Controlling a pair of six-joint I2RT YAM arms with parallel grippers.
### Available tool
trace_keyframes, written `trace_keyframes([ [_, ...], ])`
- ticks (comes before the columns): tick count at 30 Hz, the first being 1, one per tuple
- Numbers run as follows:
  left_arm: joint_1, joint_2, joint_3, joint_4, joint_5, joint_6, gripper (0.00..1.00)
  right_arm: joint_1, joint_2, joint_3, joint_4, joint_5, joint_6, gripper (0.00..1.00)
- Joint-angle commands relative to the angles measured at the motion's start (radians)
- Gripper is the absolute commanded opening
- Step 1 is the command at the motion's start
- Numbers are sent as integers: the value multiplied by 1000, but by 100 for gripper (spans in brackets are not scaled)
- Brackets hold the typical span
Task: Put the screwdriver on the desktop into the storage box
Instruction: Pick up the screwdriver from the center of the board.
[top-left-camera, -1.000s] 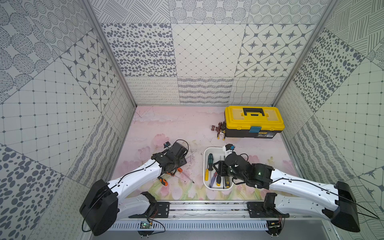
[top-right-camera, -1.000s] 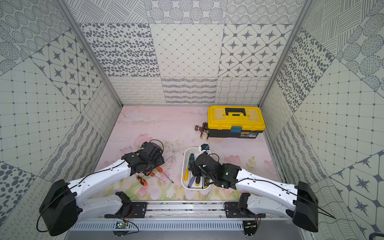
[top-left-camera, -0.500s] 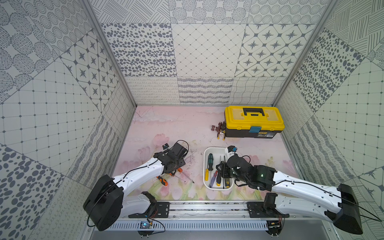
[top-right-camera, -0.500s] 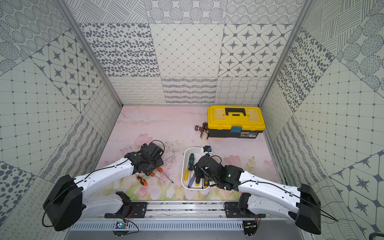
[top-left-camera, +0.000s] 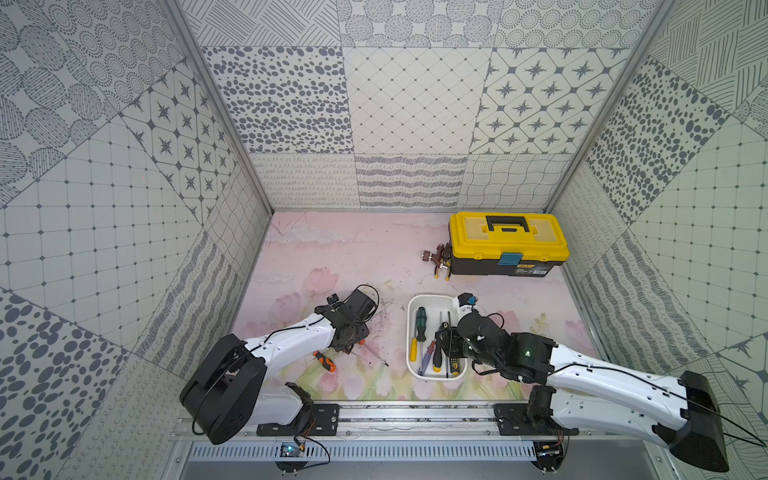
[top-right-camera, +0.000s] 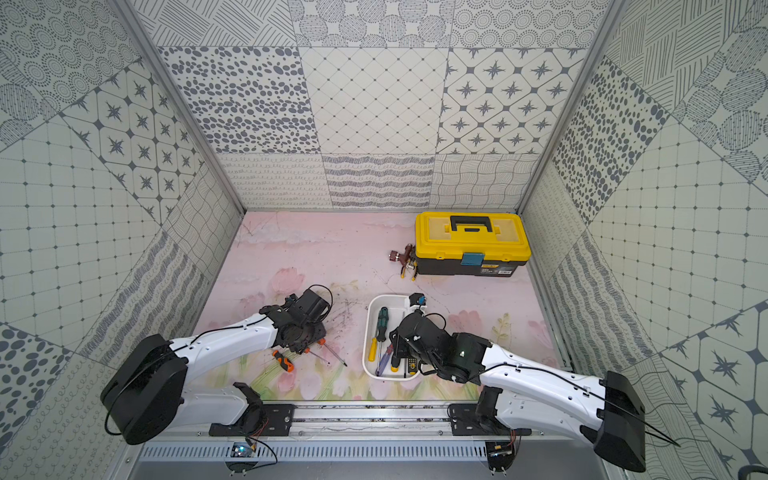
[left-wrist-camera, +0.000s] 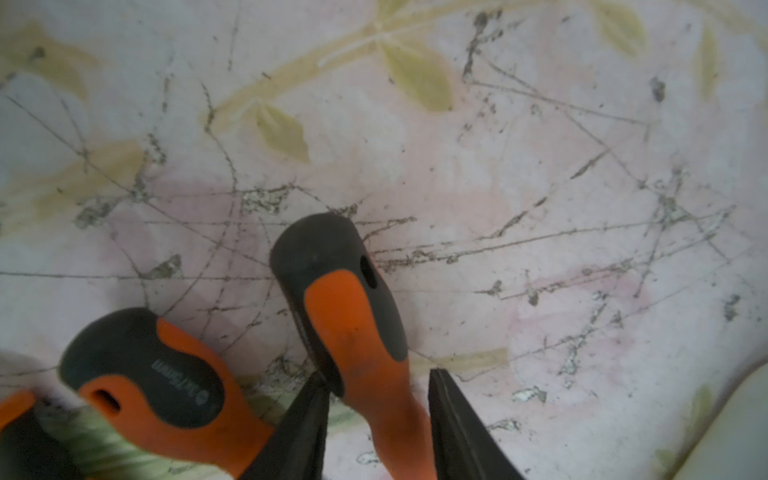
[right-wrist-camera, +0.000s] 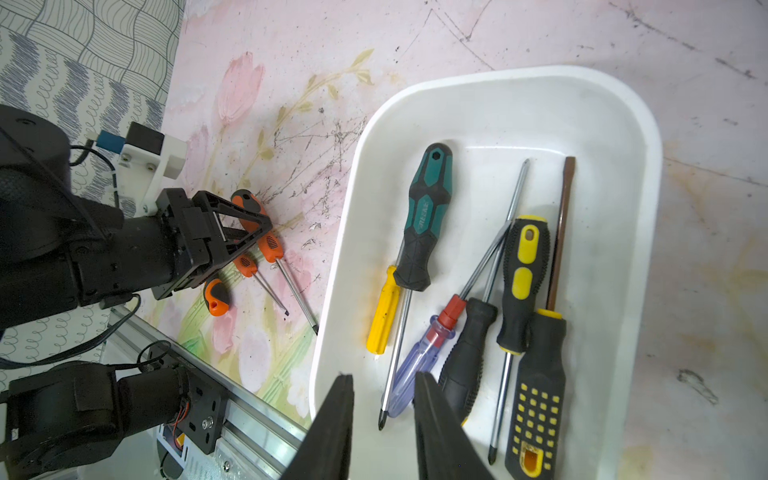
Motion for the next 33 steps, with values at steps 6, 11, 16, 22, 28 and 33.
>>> trace_keyframes([
  [6, 5, 41, -11, 83, 63, 4, 39, 6, -20, -8, 11, 11, -5, 29],
  [11, 4, 42, -4, 97, 72, 23, 22, 6, -22, -18, 16, 6, 0, 26],
  [16, 4, -54, 24, 76, 38, 50, 0, 7, -19, -7, 13, -4, -10, 25],
  [22, 4, -267, 7, 171, 177, 69, 0, 6, -5, -9, 123, -98, -46, 25],
  [28, 4, -486, -99, 600, 500, 16, 0, 6, -30, -75, 415, -285, -49, 48],
  [33, 4, -542, -159, 940, 679, -66, 0, 2, -88, -142, 569, -365, -24, 71],
])
